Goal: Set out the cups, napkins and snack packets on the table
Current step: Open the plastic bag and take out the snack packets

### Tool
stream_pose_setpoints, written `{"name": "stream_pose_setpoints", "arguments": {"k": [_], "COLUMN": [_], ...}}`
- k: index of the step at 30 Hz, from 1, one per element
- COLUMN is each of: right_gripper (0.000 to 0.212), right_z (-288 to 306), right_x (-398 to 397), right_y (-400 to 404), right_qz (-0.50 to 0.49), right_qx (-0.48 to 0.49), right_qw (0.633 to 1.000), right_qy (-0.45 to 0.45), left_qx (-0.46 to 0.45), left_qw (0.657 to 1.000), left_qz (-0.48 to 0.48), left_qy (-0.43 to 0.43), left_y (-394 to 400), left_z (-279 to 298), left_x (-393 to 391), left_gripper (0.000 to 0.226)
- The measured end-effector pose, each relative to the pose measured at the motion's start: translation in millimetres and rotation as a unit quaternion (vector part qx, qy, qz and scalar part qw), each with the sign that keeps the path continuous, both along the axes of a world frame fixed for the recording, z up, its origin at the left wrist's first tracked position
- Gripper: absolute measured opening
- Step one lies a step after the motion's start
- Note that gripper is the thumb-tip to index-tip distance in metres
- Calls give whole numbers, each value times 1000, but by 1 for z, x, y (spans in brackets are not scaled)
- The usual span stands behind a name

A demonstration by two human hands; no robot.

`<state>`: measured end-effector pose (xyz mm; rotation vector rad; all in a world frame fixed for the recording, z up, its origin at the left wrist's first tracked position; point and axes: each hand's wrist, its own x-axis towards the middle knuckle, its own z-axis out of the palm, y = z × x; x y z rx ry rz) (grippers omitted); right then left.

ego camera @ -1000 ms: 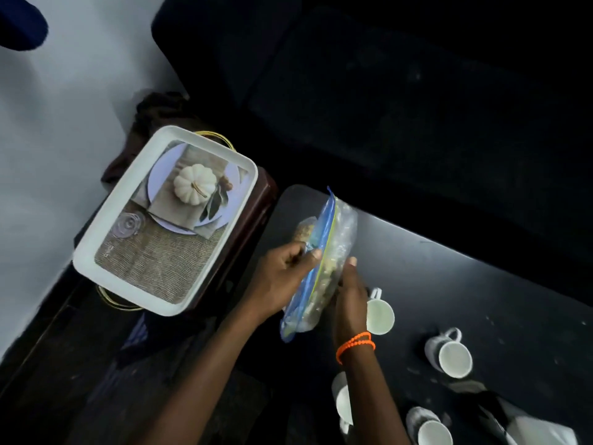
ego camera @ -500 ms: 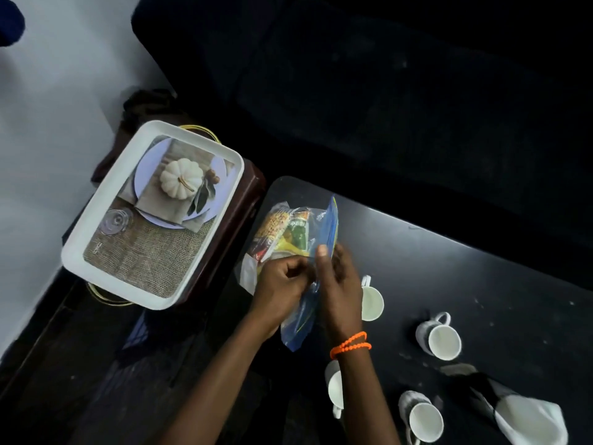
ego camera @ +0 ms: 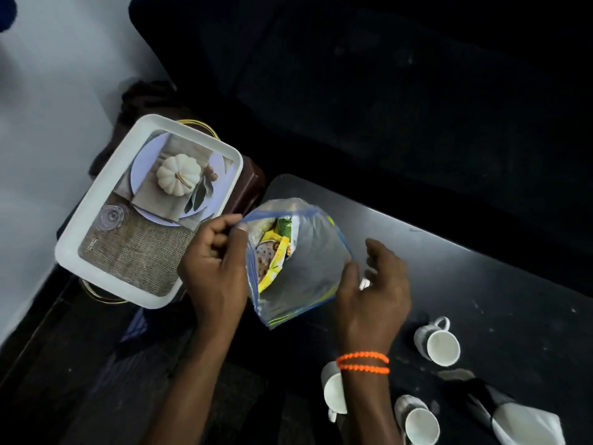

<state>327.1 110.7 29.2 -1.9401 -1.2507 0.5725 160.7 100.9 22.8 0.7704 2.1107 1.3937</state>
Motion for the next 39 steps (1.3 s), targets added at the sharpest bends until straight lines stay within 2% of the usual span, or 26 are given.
{"name": "stream_pose_setpoints", "arguments": {"k": [2,3,4,5,6,8,9,11,14,15,18,19,22,25,28,31,33,35,37,39], "right_gripper": [17,11,7,4,11,32,39,40,37,41,68,64,50,59,55,57,65,70,66,60], "right_z": [13,16,16,9,-1,-30,-44,-66,-88,-91,-96,-96,-90,-54,-1,59,90,103,94,63], "right_x": [-20,-30,-40,-49,-57,-70,-74,-81,-89,-90,-93,-95,-99,-96,-81,-58,-27,15,54,74], "right_y": [-5,-4,1,9,19,38,45,45,32,28,27,29,34,34,30,23,28,42,62,78], "right_qz": [80,126,165,195,214,231,230,216,196,184,120,113,147,208,257,276,233,177,100,8], "right_qx": [127,136,95,5,-122,-354,-413,-440,-392,-374,-356,-351,-305,-215,-137,-51,22,85,98,61], "right_qw": [989,982,981,980,969,906,881,871,897,908,923,925,939,953,955,955,957,965,973,966], "right_qy": [2,21,40,42,25,-11,-12,-9,-48,-42,79,92,53,55,48,98,174,175,182,251], "left_qx": [12,14,15,15,18,27,26,18,12,13,10,8,7,3,5,16,21,28,33,41], "left_qw": [1000,1000,1000,1000,1000,999,999,999,999,1000,1000,1000,1000,1000,998,997,997,997,997,997], "left_qz": [-17,-23,-25,-24,-25,-30,-33,-36,-29,-24,-17,-15,-4,26,57,74,76,74,70,71], "left_qy": [1,0,-1,-2,-2,0,0,-6,-8,-7,-9,-9,-9,5,19,15,19,14,14,10], "left_y": [0,0,1,2,2,1,0,0,-1,-1,-1,-1,0,4,8,11,12,13,13,12], "left_z": [2,2,1,0,-1,-4,-6,-9,-13,-14,-16,-17,-16,-15,-13,-11,-9,-6,-4,-1], "left_x": [5,7,10,12,14,17,19,21,22,22,18,16,13,10,4,-4,-11,-17,-22,-25], "left_gripper": [12,13,13,12,11,12,12,12,11,10,12,13,14,9,12,11,6,4,2,8]}}
